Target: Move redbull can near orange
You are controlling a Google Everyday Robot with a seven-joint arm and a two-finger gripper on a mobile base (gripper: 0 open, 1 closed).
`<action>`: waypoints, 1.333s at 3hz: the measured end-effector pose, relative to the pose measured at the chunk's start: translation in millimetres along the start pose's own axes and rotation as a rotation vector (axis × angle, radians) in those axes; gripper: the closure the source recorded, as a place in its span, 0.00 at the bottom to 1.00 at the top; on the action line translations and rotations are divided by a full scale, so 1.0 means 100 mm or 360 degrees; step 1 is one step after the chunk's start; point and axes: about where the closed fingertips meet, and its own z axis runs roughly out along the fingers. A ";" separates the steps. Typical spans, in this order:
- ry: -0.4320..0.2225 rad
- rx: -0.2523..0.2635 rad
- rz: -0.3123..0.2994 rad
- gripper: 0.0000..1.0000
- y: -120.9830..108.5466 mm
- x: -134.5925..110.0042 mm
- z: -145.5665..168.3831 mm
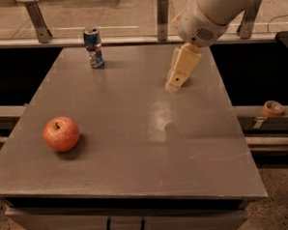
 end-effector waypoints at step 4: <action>-0.0641 0.0140 0.0534 0.00 -1.40 -1.20 1.56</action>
Offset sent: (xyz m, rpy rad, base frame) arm 0.1648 0.1062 -0.0313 0.4292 -0.0343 -0.1264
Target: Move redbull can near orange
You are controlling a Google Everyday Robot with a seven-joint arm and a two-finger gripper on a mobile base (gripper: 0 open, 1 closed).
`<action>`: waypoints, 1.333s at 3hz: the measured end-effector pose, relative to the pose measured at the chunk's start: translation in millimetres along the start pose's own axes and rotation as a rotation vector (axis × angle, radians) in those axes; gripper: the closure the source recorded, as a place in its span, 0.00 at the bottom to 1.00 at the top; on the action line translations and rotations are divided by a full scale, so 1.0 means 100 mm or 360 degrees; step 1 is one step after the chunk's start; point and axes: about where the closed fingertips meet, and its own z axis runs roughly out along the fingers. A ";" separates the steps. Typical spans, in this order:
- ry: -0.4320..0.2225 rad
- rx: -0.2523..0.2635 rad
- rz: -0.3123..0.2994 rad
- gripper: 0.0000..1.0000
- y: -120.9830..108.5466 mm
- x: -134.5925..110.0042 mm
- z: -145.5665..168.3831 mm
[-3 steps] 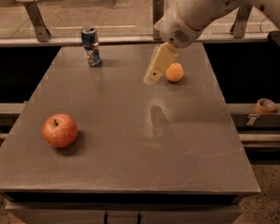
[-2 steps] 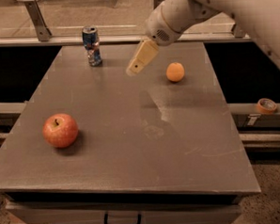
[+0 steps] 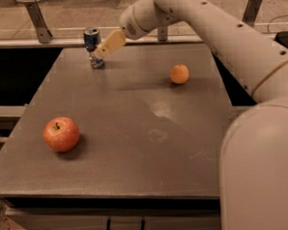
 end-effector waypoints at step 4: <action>-0.0171 -0.0056 0.0198 0.40 -0.04 -0.32 1.02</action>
Offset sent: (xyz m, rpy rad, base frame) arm 0.0677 0.0986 -0.0118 0.1555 0.0091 -0.0288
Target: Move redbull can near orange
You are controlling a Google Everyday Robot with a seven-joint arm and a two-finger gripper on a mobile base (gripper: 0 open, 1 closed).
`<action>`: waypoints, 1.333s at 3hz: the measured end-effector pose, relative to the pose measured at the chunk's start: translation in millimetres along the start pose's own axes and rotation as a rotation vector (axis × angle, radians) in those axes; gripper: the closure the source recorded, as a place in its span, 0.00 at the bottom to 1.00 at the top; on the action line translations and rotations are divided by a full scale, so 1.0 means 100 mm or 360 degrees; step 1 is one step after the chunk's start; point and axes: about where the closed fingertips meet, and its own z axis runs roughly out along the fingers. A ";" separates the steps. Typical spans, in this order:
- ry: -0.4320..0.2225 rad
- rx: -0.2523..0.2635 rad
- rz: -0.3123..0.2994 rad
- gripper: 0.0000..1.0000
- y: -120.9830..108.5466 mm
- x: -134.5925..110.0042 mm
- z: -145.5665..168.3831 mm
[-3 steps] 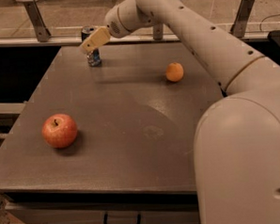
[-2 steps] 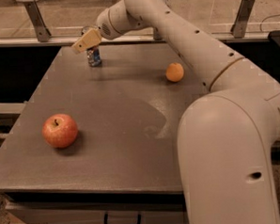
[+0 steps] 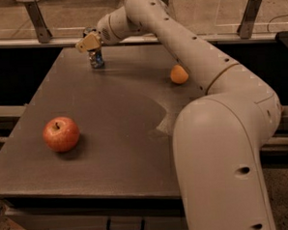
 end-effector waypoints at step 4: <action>-0.0164 0.0042 -0.0314 1.00 0.01 -0.40 -0.82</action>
Offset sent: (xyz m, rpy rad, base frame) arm -0.0368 -0.0360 0.0742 0.0847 -0.1801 0.0881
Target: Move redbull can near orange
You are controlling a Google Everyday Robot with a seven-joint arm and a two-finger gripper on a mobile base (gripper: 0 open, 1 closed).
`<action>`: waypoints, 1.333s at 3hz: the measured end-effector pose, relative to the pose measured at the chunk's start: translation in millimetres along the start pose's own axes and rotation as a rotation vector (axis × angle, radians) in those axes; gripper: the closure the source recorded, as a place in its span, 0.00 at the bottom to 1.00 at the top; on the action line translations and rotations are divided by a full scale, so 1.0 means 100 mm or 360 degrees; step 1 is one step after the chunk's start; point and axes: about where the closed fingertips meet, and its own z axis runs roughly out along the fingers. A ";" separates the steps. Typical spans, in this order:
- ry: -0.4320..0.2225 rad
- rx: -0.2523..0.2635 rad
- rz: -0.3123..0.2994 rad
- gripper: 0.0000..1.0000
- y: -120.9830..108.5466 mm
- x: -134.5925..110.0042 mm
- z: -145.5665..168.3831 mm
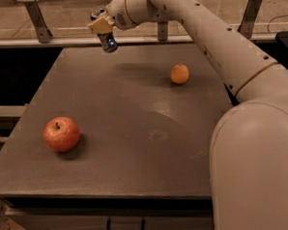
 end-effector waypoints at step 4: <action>0.0091 0.0612 0.0136 1.00 -0.97 0.48 -1.58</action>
Offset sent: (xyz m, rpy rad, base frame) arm 0.0217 -0.1692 0.0592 0.0013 -0.1385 -0.3316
